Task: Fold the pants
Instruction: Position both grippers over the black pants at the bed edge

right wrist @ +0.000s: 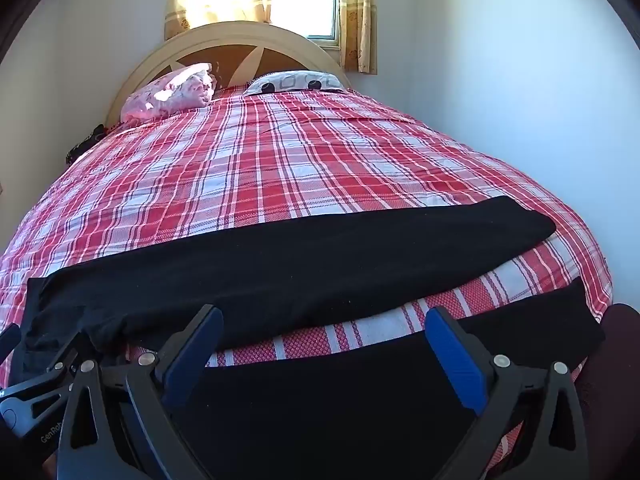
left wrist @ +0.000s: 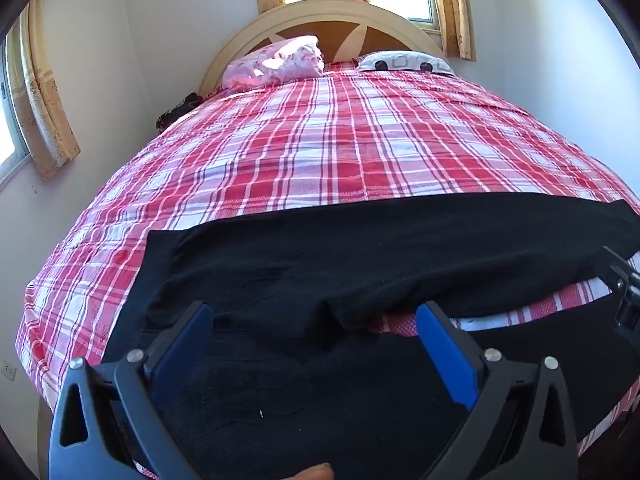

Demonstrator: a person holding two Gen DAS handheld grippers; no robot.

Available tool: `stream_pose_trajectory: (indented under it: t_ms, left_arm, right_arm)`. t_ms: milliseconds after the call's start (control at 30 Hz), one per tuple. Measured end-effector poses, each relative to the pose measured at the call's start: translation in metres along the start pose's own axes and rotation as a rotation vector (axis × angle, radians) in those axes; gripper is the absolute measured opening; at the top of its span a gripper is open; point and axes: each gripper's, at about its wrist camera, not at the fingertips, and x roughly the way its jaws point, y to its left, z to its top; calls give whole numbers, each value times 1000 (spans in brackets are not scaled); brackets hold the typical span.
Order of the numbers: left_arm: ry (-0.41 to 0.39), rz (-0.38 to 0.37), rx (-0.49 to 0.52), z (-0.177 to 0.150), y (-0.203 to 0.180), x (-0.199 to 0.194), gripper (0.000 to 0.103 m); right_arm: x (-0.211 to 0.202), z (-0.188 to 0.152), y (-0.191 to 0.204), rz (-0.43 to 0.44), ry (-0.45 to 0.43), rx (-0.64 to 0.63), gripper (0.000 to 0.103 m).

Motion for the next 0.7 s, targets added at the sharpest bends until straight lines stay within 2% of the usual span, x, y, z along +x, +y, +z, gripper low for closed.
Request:
stream_pose_trajectory:
  t_ms: [167, 400, 700]
  left_arm:
    - [18, -17, -5, 1, 8, 2, 103]
    - [-29, -29, 19, -9, -1, -3, 103]
    - [-14, -20, 3, -1, -3, -1, 103]
  right_arm:
    - [-3, 1, 1, -12, 2, -6, 102]
    - [3, -7, 4, -16, 4, -5, 102]
    - [3, -5, 0, -3, 11, 7, 102]
